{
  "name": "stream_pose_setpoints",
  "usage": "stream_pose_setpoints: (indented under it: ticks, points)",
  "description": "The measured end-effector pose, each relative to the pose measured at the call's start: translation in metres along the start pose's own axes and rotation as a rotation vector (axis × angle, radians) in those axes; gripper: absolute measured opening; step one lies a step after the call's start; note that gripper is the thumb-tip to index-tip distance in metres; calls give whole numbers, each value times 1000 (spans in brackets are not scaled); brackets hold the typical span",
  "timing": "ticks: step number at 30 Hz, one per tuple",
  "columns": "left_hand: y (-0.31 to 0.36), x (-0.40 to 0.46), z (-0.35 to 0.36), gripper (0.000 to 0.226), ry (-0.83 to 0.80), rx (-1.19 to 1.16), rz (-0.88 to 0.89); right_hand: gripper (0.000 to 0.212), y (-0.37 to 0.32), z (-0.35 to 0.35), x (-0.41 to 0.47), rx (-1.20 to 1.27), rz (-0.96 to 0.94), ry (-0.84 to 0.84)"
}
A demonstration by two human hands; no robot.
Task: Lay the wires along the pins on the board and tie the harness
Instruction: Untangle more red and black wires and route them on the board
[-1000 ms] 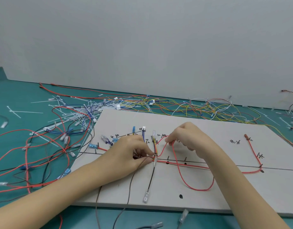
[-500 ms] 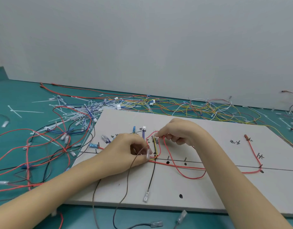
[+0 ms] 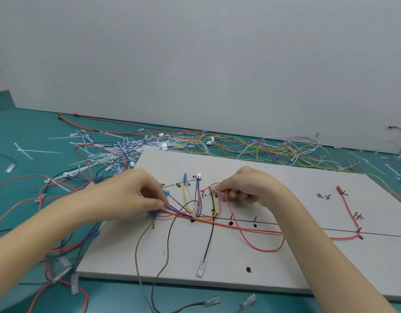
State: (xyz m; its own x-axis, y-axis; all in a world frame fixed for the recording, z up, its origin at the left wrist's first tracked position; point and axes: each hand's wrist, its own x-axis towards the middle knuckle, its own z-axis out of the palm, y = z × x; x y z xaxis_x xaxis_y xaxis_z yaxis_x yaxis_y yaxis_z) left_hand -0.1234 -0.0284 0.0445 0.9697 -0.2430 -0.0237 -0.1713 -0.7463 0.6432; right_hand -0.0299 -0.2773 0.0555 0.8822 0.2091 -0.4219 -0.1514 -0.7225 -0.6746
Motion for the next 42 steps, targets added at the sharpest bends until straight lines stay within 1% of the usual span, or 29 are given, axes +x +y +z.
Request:
stream_pose_setpoints:
  ticks: [3,8,11,13,17,20,24,26,29,32,35,42]
  points:
    - [-4,-5,6,14,31,87,53,20,1,0,0,44,1,3]
    - [-7,-15,8,13,25,171,136,23,3,1,3,169,-9,47]
    - [-7,-19,10,10,29,285,143,22,2,5,4,242,-7,65]
    - [-6,-20,10,9,25,313,137,22,1,7,3,241,-10,77]
    - [-5,-22,10,12,20,293,140,31,-1,11,1,202,-1,105]
    - [-5,-22,11,13,10,260,132,36,-4,10,1,229,-6,148]
    - [-5,-22,10,17,10,152,131,22,-11,13,2,202,-16,147]
    - [-6,-21,9,19,-1,123,116,19,-12,15,3,214,-25,129]
    - [-10,-19,8,21,-75,72,69,11,-12,14,1,267,-50,85]
    - [-11,-15,4,24,-152,9,41,12,-14,11,0,280,-72,58]
    - [-12,-13,1,27,-200,-17,55,13,-18,12,-2,252,-87,47]
    - [-15,-10,0,25,-195,-60,59,10,-19,14,1,107,-154,94]
